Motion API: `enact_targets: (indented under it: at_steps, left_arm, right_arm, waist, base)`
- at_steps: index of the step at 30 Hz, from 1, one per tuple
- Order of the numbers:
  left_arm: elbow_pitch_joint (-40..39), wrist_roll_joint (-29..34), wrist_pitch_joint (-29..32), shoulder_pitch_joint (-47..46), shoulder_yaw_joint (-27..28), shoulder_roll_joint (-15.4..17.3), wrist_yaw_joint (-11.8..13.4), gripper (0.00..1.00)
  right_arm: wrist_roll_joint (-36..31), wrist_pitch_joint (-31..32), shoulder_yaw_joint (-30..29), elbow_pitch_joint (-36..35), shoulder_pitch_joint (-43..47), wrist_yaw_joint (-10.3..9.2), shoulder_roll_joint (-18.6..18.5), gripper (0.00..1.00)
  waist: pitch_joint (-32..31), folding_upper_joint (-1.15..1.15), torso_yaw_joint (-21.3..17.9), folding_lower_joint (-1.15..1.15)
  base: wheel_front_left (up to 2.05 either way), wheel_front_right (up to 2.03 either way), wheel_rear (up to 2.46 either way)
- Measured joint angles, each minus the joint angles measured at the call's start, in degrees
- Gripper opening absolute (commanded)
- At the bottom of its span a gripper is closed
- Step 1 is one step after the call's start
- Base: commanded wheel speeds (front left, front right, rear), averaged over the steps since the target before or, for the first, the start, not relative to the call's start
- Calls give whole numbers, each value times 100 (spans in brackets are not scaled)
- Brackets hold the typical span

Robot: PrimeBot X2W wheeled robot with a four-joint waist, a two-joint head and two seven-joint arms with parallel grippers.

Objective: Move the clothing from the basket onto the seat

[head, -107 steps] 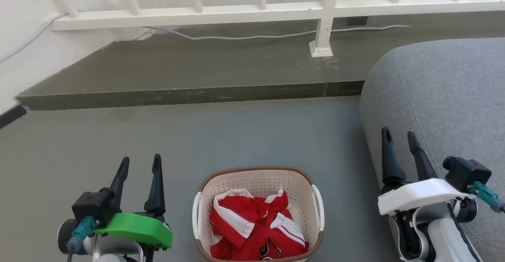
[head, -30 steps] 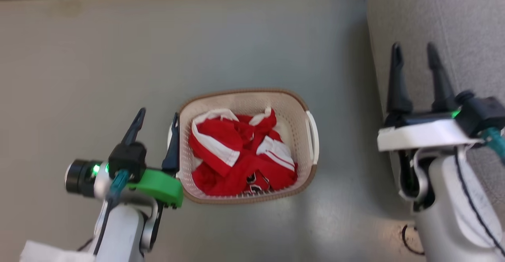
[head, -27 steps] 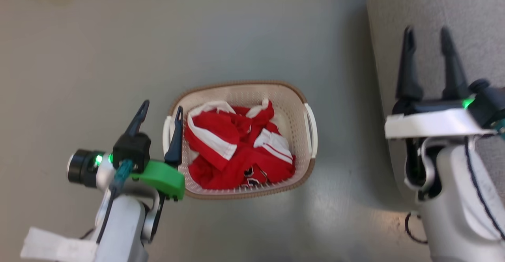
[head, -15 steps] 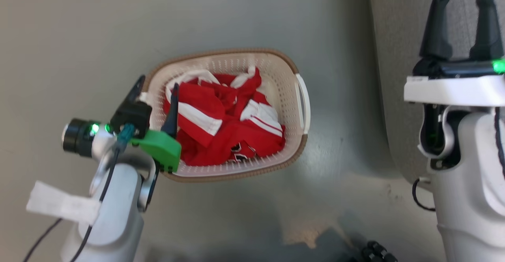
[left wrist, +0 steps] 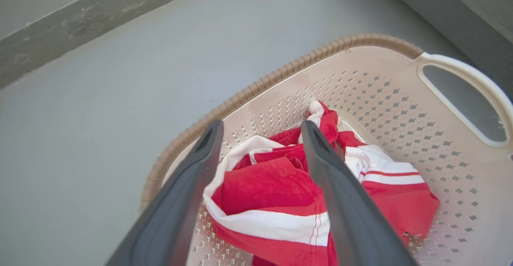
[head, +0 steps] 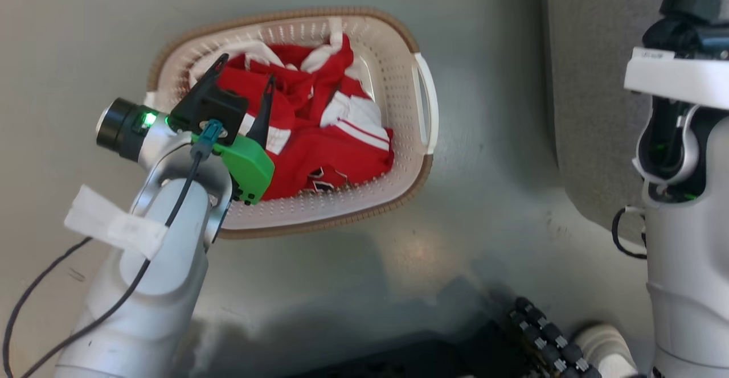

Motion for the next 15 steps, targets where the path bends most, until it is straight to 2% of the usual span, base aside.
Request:
enact_targets:
  at_steps: [8,15]
  left_arm:
    - [611,178,116,-269,-305,52,-191,100]
    - [1009,341,250,-410,-677,42,-323,100]
  right_arm:
    - [73,0,-8,0,-262,0,-3,100]
    - [120,0,9,19,-346,-1,-5,100]
  waist:
    - [584,0,-109,0]
    - [764,0,-189,0]
  base:
    - [0,0,0]
    - [0,0,0]
